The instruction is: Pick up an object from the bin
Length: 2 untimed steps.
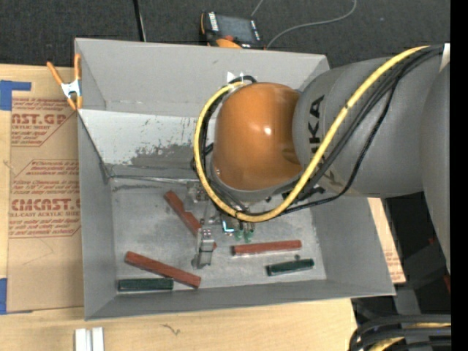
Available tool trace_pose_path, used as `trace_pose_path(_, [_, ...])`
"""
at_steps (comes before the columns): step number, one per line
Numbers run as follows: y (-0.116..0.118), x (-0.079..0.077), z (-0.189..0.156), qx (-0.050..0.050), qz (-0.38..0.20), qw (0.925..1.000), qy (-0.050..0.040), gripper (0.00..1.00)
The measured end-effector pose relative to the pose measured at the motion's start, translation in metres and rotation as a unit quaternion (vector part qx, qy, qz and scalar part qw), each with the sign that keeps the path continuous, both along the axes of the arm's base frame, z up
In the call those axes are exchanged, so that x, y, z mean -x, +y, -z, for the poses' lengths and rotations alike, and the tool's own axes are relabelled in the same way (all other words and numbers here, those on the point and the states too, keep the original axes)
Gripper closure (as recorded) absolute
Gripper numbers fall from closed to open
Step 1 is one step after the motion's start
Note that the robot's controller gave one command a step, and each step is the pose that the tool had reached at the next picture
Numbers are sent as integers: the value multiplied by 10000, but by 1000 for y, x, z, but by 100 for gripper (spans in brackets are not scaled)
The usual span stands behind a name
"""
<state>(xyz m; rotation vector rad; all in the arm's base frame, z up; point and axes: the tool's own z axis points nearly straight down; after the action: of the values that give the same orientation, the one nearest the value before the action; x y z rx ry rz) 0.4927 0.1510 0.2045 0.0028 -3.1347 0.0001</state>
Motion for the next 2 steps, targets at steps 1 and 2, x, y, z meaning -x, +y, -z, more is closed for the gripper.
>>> trace_pose_path(1, [29, 5, 138, 0, -730, 9973, -6, 0])
trace_pose_path(2, [64, 4, 134, -18, -3086, 9512, -61, 0])
